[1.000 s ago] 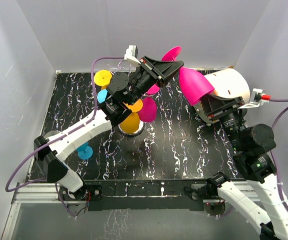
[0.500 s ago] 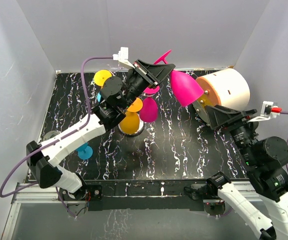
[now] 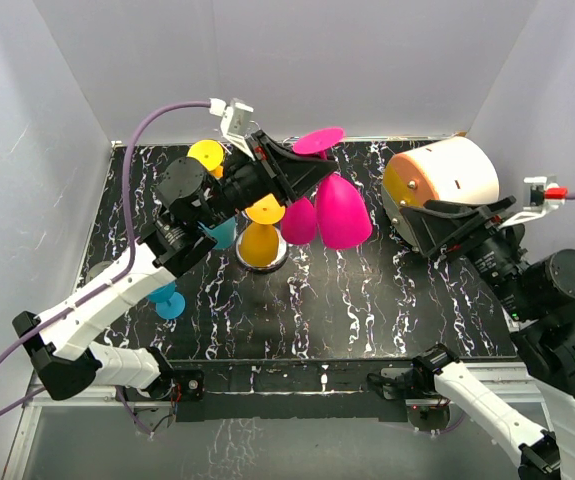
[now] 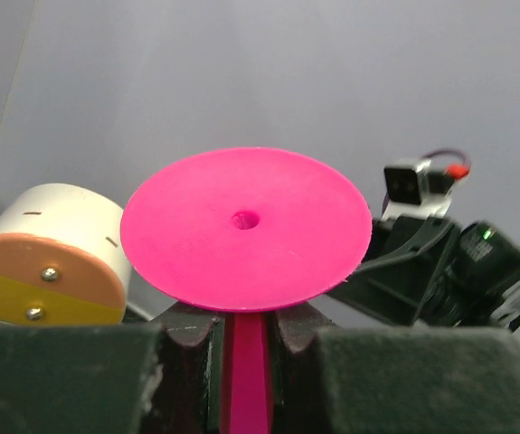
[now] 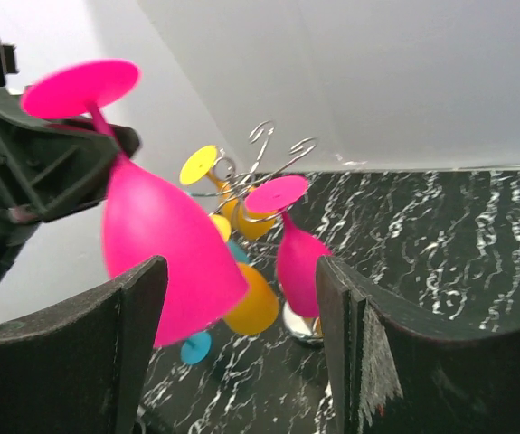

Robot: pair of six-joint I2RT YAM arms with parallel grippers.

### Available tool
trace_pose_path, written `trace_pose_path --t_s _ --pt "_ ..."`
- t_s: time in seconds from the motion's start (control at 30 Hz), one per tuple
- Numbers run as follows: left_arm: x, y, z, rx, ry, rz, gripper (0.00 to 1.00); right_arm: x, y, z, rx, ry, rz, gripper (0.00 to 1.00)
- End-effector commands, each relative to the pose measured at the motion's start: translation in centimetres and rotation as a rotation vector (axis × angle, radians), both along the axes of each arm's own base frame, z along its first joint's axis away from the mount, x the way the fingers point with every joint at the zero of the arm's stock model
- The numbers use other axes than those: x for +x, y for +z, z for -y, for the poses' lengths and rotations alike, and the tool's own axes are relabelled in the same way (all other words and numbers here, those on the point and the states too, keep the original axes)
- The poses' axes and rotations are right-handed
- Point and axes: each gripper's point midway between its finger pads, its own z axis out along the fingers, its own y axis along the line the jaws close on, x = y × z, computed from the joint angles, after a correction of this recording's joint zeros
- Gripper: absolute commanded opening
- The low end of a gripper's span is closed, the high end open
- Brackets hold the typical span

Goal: Place the wine glass upside down on the wine glass rack

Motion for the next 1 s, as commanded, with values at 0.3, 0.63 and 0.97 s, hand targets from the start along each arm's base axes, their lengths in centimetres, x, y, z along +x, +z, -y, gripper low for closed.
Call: trace_pose_path --t_s 0.3,0.63,0.97 --pt "-5.4 -5.8 0.1 0.201 -0.214 0.446 0.0 -1.5 1.6 -5.3 0.104 0.308 -0.069 0.62" --pt "-6.0 -6.8 0.0 0.223 -0.235 0.556 0.0 -0.3 0.9 -6.2 0.214 0.321 -0.141 0.58" --pt "-6.5 -7.3 0.7 0.26 -0.284 0.667 0.0 -1.0 1.5 -7.9 0.282 0.45 -0.142 0.57"
